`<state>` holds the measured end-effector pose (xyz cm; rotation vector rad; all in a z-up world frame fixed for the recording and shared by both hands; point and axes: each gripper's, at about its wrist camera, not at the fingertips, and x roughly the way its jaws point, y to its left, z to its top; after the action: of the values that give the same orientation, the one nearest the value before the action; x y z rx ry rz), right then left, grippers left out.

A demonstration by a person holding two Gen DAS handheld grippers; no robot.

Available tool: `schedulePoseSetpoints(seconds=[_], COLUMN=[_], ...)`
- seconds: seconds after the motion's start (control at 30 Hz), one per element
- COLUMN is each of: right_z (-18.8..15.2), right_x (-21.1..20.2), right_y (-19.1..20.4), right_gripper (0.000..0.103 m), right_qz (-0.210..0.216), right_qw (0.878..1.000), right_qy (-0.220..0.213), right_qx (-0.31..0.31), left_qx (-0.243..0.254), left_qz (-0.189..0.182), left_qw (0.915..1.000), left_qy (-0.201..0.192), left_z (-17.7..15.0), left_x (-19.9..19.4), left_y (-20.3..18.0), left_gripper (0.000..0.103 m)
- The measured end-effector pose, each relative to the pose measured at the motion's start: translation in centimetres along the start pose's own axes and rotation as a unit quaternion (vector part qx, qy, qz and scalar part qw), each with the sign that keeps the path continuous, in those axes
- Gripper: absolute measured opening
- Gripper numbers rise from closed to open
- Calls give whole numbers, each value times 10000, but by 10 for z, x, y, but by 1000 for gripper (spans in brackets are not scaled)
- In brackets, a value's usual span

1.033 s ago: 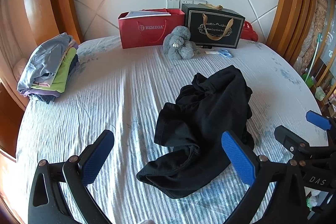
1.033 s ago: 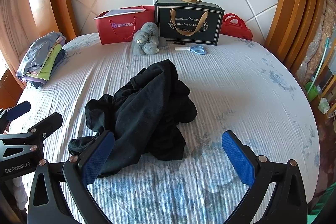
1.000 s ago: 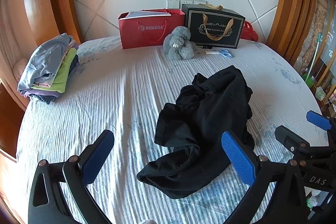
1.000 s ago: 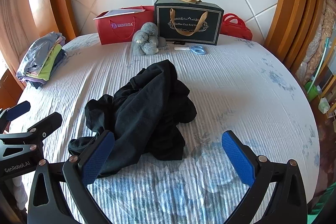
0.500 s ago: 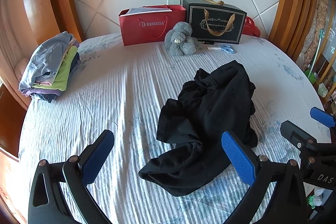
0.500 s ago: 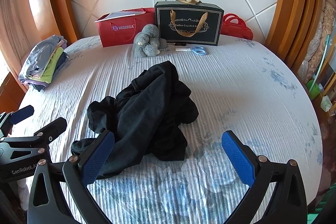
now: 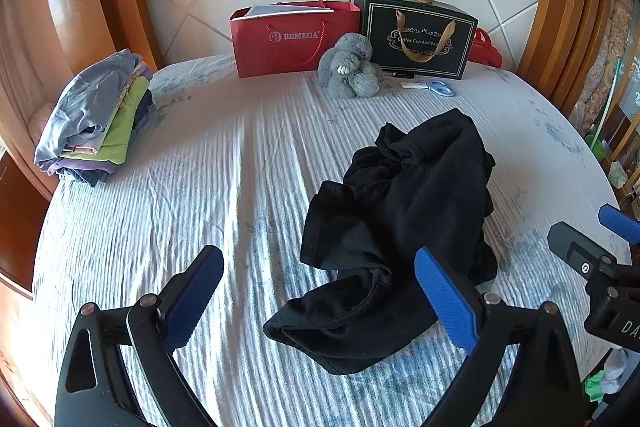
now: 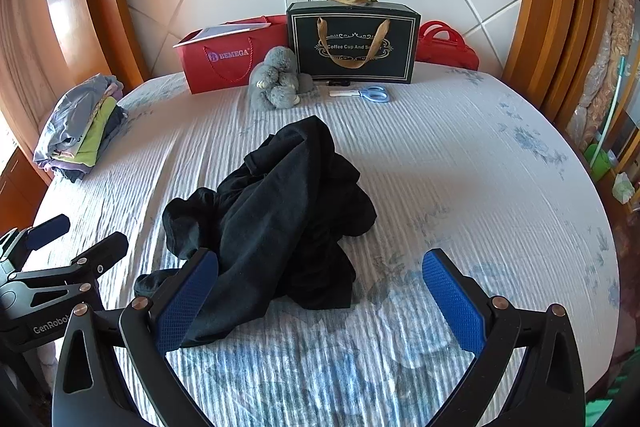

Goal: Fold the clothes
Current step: 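Move both grippers toward the crumpled black T-shirt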

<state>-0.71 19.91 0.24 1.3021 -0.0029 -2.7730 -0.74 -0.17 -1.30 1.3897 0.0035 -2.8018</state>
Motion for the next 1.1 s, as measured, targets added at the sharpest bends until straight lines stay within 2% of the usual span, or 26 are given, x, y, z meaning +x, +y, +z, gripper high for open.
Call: schedulePoseSetpoints(seconds=[0.27,0.4,0.43,0.5,0.53,0.6,0.77,0.83,0.9,1.1], right_z=[2,2,3,3,4,5,7,8,9,12], right_x=[5,4,4,4,5,8,13,15,17,18], right_y=[1,2,2,0,0,0,5,5,4,1], right_gripper=[103,100,87,64,63,63,64,73,78,78], right_qz=[-22,121,159,213,234,286,240,219,236,220], right_qw=[10000,9999,9998,9995,9995,9995,9996,9997,9997,9997], right_qy=[49,-82,-126,-207,-191,-131,-113,-78,-60,-43], right_qx=[-16,-46,-21,48,55,13,-97,-100,-57,-6], left_qx=[42,64,56,17,-33,-134,-17,46,73,84], left_qz=[-33,-44,-43,-19,-31,-111,-39,-32,-40,-78], left_qw=[10000,10000,10000,10000,9998,9994,9997,9997,9996,9994], left_qy=[-4,-2,18,85,172,299,255,241,253,333], left_z=[2,3,4,4,4,4,4,5,6,9], left_x=[4,7,9,14,17,24,28,29,30,34], left_y=[0,-2,-1,0,1,5,2,0,1,1], left_gripper=[97,97,94,77,64,63,64,64,64,64])
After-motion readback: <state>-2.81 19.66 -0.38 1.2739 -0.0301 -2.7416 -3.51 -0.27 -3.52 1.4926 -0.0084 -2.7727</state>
